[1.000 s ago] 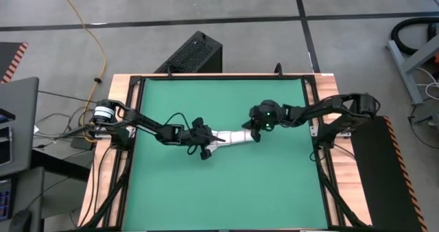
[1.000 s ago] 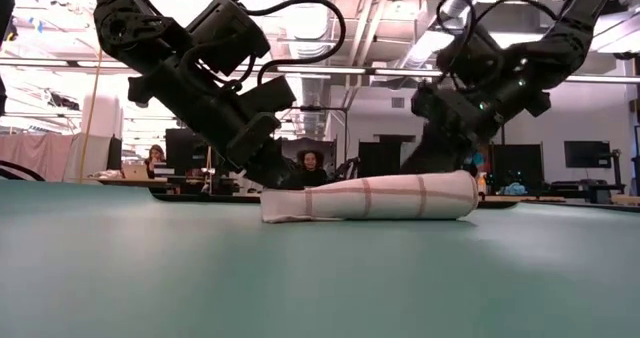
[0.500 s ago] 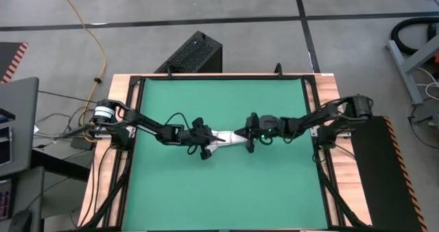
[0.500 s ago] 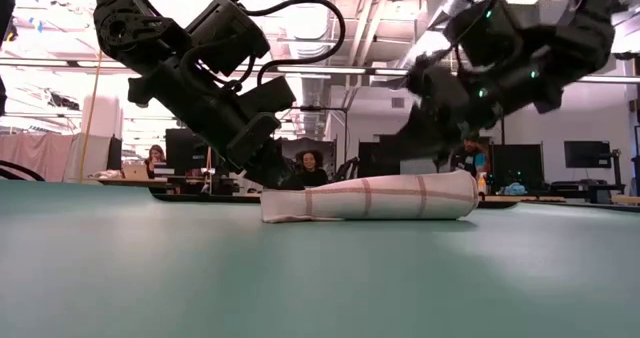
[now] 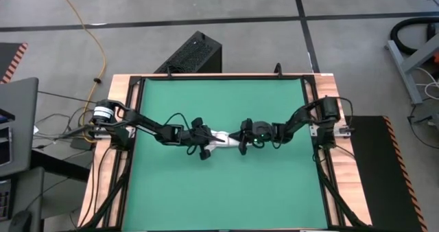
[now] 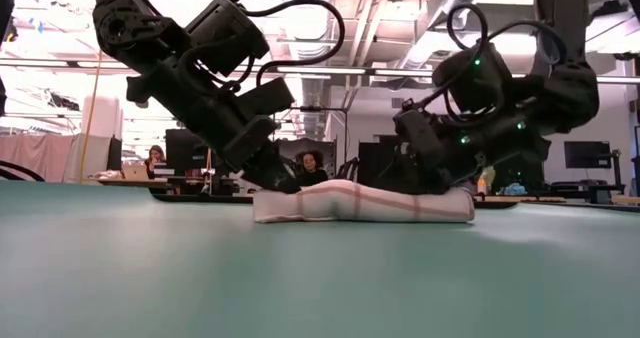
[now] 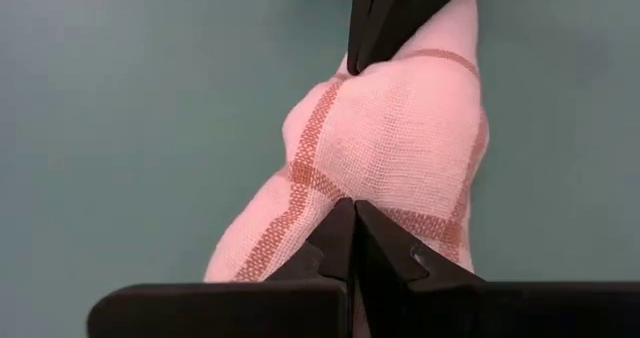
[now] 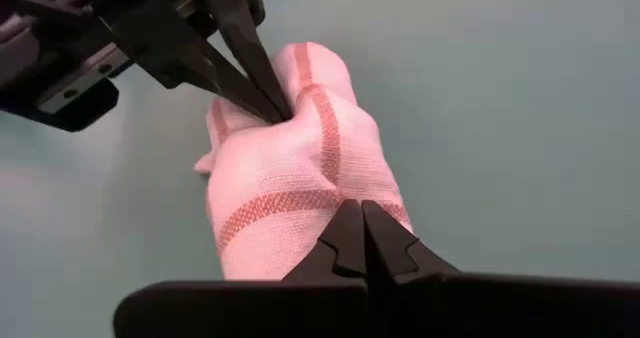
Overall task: Roll towel into tight, uniform cylinder
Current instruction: Roll the white patterned towel, then return to Home Position
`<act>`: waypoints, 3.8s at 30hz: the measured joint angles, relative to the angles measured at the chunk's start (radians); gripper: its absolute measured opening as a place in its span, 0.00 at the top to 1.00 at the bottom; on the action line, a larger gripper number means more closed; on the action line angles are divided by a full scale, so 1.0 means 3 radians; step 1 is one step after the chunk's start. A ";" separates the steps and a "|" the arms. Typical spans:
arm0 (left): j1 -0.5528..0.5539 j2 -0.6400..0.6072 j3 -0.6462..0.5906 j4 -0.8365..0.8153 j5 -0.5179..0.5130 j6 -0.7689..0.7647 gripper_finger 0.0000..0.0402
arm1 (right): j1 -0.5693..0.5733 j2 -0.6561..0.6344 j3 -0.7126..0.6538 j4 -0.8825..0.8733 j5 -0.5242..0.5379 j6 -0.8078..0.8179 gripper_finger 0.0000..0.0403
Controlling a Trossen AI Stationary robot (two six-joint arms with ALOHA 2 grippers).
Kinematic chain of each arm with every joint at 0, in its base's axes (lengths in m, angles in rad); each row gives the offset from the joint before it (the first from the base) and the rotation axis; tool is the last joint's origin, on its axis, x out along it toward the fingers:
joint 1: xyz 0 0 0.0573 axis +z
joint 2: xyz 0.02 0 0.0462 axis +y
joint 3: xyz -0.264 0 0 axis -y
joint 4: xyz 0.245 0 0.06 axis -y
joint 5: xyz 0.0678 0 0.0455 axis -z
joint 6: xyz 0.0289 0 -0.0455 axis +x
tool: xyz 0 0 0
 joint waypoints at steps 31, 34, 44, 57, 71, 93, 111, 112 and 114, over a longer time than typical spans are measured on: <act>-0.0220 -0.0417 -0.0090 -0.0640 -0.0018 -0.0404 1.00 | -0.0017 0.0136 -0.0058 0.0255 0.0037 -0.0008 0.99; -0.0224 -0.0781 -0.0109 -0.1060 -0.0048 -0.0408 1.00 | -0.0018 0.0136 -0.0061 0.0270 0.0031 -0.0011 0.99; -0.0116 -0.0784 -0.0166 0.0344 -0.0047 -0.0391 1.00 | -0.0018 0.0136 -0.0064 0.0282 0.0022 -0.0080 0.99; -0.0100 0.0099 -0.0198 0.0806 -0.0247 -0.0771 1.00 | -0.0019 0.0136 -0.0064 0.0289 -0.0039 -0.0099 0.99; -0.0140 0.0035 -0.0531 0.0950 -0.0214 -0.1086 1.00 | -0.0019 0.0136 -0.0064 0.0274 -0.0045 -0.0137 0.99; -0.0136 -0.0055 -0.0548 0.1083 -0.0089 -0.1138 1.00 | -0.0082 -0.1017 -0.0092 -0.0489 0.0016 -0.0477 0.88; -0.0077 -0.0895 -0.0547 0.1105 -0.0215 -0.1143 1.00 | -0.0188 -0.1911 -0.0085 -0.0343 -0.0046 -0.0506 0.87; -0.0056 -0.1004 -0.0547 0.1107 -0.0183 -0.1137 1.00 | -0.0188 -0.2024 -0.0084 -0.0273 -0.0083 -0.0507 0.87; -0.0002 -0.1281 -0.0545 0.1120 -0.0086 -0.0999 1.00 | -0.0188 -0.2283 -0.0078 -0.0243 -0.0160 -0.0530 0.87</act>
